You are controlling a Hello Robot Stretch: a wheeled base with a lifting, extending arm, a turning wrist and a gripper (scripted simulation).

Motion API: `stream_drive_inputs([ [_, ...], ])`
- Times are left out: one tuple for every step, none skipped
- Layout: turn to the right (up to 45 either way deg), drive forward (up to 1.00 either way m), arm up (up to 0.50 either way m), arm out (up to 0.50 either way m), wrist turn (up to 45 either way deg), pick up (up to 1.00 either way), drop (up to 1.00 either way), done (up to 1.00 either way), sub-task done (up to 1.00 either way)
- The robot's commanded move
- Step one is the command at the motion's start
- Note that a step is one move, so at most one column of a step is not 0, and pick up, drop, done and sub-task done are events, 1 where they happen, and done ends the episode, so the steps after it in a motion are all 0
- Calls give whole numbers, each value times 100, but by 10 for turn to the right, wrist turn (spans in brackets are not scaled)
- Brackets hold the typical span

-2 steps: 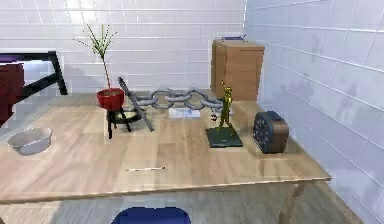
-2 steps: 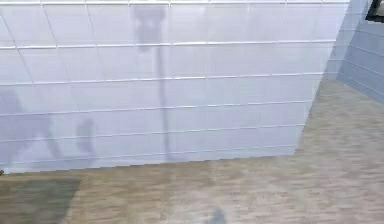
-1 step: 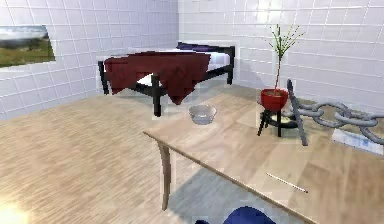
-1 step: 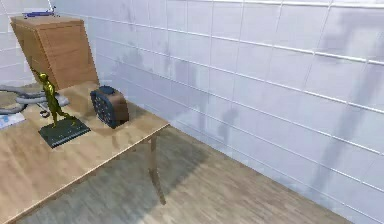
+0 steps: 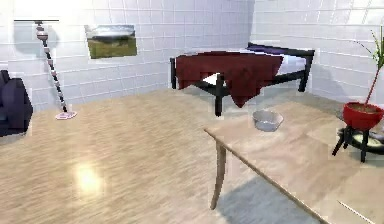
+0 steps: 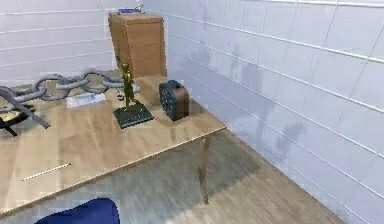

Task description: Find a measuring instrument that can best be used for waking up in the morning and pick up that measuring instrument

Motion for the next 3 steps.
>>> stream_drive_inputs([
  [450,0,0,0,0,0,0,0,0],
  [450,0,0,0,0,0,0,0,0],
  [300,0,0,0,0,0,0,0,0],
])
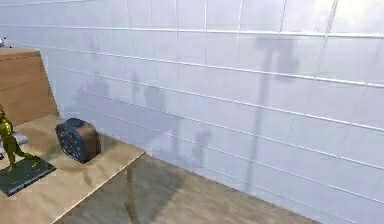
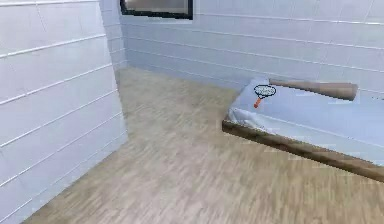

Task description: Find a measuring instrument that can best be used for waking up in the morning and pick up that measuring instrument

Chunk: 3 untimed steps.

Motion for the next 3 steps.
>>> stream_drive_inputs([
  [0,95,0,0,0,0,0,0,0],
  [-90,0,0,0,0,0,0,0,0],
  [0,15,0,0,0,0,0,0,0],
])
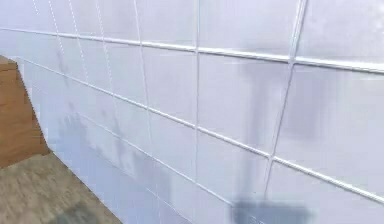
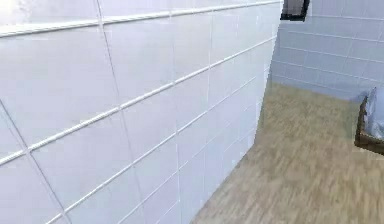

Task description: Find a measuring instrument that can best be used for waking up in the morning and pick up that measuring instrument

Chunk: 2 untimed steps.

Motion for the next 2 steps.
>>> stream_drive_inputs([
  [-420,0,0,0,0,0,0,0,0],
  [0,15,0,0,0,0,0,0,0],
])
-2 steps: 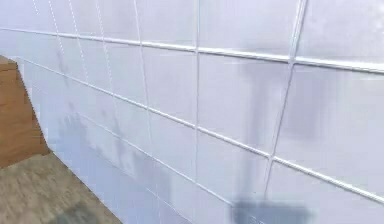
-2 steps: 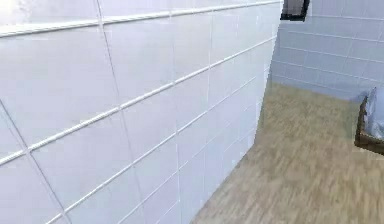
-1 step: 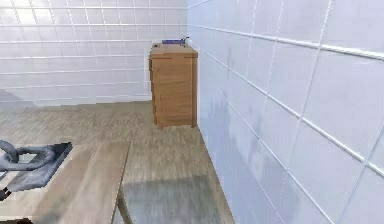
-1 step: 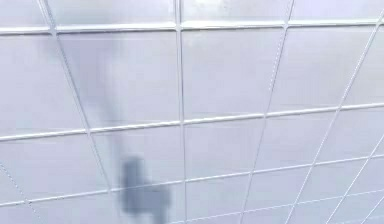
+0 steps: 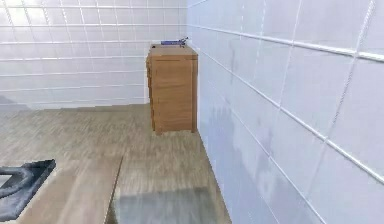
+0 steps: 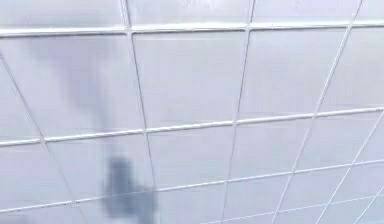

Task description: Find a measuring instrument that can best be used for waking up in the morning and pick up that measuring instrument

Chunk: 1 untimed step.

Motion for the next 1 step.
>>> stream_drive_inputs([
  [-450,0,0,0,0,0,0,0,0],
])
